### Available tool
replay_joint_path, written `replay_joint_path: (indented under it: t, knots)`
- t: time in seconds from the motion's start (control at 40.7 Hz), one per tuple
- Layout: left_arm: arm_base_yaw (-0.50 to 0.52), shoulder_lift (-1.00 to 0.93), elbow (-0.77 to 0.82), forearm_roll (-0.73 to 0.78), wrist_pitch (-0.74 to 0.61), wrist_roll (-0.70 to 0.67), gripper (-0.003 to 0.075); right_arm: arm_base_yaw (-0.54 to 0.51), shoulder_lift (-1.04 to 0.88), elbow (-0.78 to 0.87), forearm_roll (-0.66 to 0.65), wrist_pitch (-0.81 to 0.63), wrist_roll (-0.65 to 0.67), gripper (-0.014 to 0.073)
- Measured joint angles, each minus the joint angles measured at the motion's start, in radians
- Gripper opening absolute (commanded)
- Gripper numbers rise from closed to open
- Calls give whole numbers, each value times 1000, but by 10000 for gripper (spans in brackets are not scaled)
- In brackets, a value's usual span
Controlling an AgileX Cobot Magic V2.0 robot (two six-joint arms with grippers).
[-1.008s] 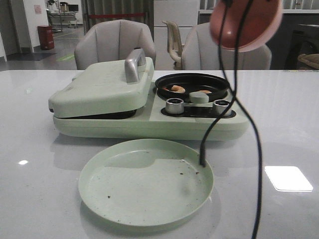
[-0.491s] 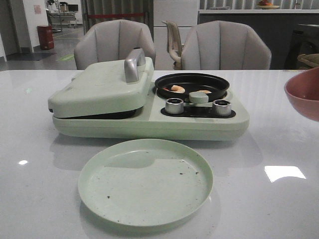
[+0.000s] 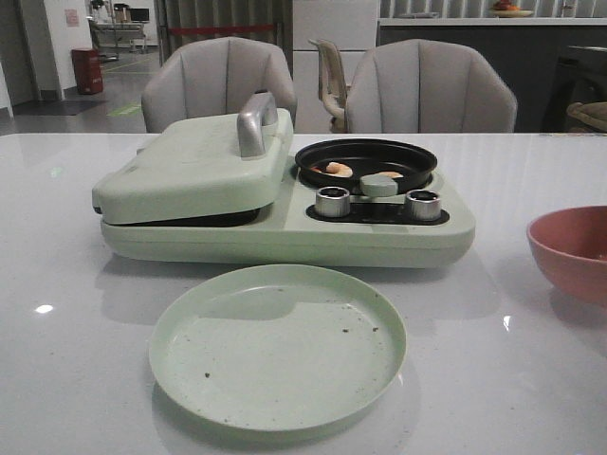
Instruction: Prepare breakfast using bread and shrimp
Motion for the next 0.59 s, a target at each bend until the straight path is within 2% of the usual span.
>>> replay_joint_path:
  t: [0.074,0.123,0.172,0.369,0.59]
  knots:
    - [0,0,0,0,4,0,100,0,3,0,1,0,0,414]
    - [0,0,0,0,8,0,100,0,3,0,1,0,-1,476]
    - [0,0,0,0,10,0,100,0,3,0,1,0,-1,501]
    - [0,0,0,0,15,0,100,8,-46,0,1,-2,-3,494]
    - [0,0,0,0,16,0,100,127,-218,8,1,-14,-36,494]
